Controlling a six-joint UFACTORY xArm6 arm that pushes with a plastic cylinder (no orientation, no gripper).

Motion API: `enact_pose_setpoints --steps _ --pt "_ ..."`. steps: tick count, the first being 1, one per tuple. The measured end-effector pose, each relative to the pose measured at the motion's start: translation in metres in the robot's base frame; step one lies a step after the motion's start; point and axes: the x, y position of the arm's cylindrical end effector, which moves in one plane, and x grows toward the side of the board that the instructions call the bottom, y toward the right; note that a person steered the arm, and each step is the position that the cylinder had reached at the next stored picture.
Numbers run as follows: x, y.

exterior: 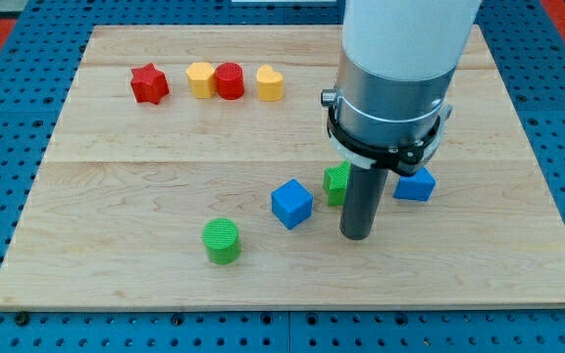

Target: Move the green circle closer to blue cube

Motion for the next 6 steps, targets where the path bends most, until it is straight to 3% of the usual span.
enact_pose_setpoints --steps 2,4,6 --pt "0.021 -0.008" --pt "-0.013 -0.075" --pt "-0.018 -0.081"
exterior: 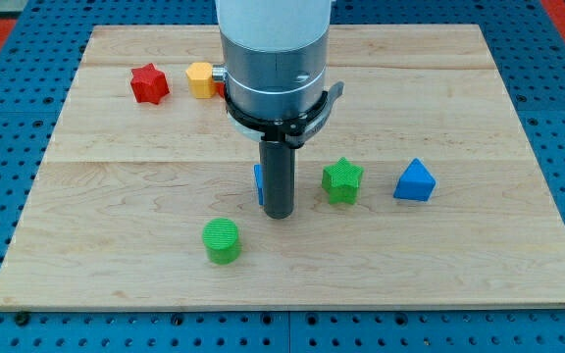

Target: Move the green circle closer to blue cube

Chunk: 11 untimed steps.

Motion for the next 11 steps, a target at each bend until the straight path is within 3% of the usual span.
enact_pose_setpoints --steps 1,3,4,5,6,7,9,10,11 --pt "0.063 0.020" --pt "0.046 -0.078" --pt "-0.006 -0.083" --pt "0.021 -0.041" --pt "0.049 -0.040" --pt "0.043 -0.098" --pt "-0.001 -0.056" --pt "0.022 -0.059" --pt "0.020 -0.161"
